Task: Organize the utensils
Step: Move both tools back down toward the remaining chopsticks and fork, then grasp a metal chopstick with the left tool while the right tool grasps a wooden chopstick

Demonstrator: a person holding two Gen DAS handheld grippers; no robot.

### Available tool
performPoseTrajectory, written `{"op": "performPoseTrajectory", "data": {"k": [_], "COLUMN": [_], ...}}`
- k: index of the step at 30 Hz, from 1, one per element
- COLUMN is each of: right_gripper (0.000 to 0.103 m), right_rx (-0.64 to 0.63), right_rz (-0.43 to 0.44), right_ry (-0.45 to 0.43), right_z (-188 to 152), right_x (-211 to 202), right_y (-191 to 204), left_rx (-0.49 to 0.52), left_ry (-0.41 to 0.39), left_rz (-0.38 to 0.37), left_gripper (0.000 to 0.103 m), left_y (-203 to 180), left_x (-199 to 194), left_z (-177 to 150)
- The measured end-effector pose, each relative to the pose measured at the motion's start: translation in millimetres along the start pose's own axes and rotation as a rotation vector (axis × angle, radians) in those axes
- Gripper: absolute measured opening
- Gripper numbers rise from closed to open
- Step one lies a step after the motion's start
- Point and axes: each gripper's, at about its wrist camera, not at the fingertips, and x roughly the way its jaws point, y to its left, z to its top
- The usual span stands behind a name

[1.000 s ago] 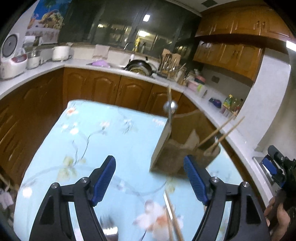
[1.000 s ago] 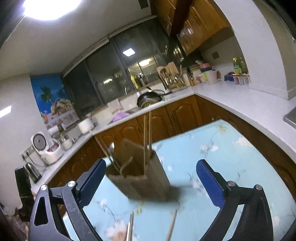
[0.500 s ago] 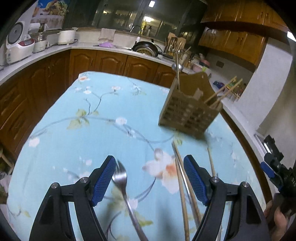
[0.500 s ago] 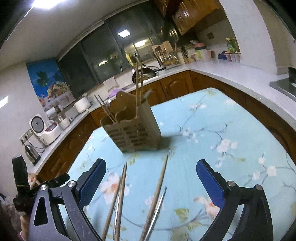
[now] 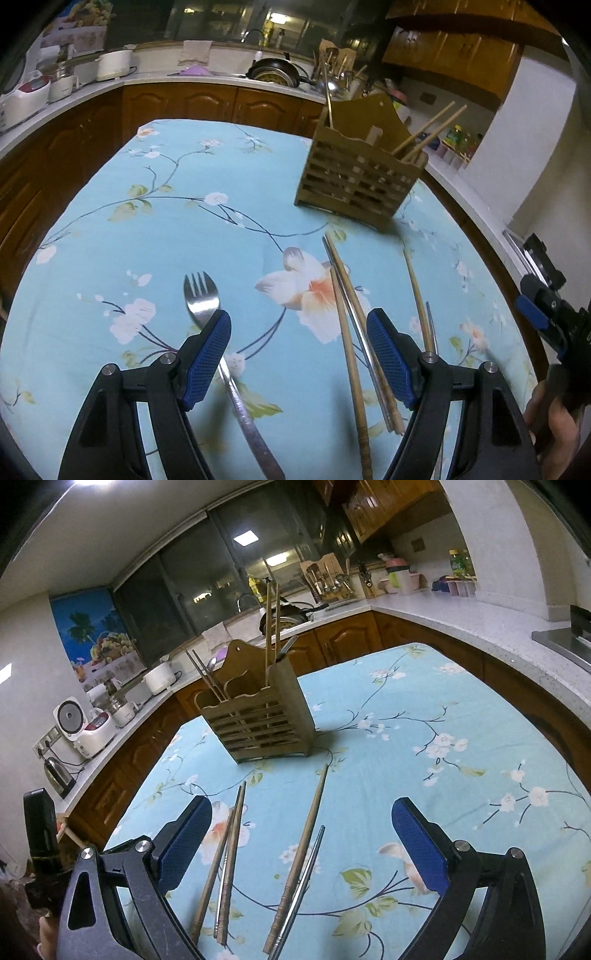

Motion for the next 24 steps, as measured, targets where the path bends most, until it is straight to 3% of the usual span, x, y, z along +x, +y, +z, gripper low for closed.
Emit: {"op": "performPoseTrajectory", "data": {"k": [9, 15, 19, 24], "right_gripper": [0.094, 0.073, 0.059, 0.053], "right_rx": [0.007, 0.010, 0.007, -0.012], "right_rz": [-0.006, -0.018, -0.021, -0.025], "right_ry": [0.034, 0.086, 0.126, 0.189], "right_z": [3, 9, 12, 14], "right_x": [14, 36, 54, 81], "right_y": [-5, -9, -11, -10], "left_rx": [0.023, 0.042, 0.071, 0.103], "left_ry": [0.048, 0.071, 0.112, 0.160], "left_rz": [0.005, 0.009, 0.012, 0.020], "left_gripper": [0.074, 0.070, 0.061, 0.049], "left_y": [-8, -15, -22, -29], "left_x": [23, 48, 70, 96], "left_z": [10, 24, 29, 32]}}
